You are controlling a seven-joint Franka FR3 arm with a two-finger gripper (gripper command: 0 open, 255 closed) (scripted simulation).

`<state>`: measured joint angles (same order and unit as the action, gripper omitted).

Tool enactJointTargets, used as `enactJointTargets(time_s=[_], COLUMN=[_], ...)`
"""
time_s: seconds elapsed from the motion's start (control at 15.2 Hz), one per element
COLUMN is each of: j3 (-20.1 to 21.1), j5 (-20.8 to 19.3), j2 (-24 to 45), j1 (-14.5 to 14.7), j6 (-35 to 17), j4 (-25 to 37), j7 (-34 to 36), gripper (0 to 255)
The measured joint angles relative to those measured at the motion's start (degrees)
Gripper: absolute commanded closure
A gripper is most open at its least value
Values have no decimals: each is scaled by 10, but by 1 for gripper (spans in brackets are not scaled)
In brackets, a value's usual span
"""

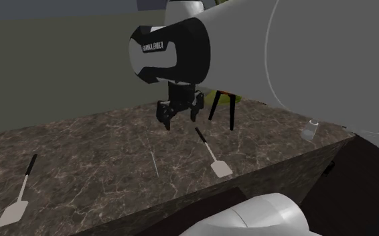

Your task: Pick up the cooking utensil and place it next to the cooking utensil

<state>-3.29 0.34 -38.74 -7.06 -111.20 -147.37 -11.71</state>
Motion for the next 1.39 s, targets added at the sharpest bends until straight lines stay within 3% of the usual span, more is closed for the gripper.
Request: enactJointTargets(time_s=[0.4,0.92,1.39], j3=[-37,-92,-106], j5=[-26,-46,-36], j2=[58,187,256], j1=[-37,-80,-80], j6=[-112,-267,-345], j4=[-50,-69,-76], j7=[-13,-37,-49], gripper=[0,0,0])
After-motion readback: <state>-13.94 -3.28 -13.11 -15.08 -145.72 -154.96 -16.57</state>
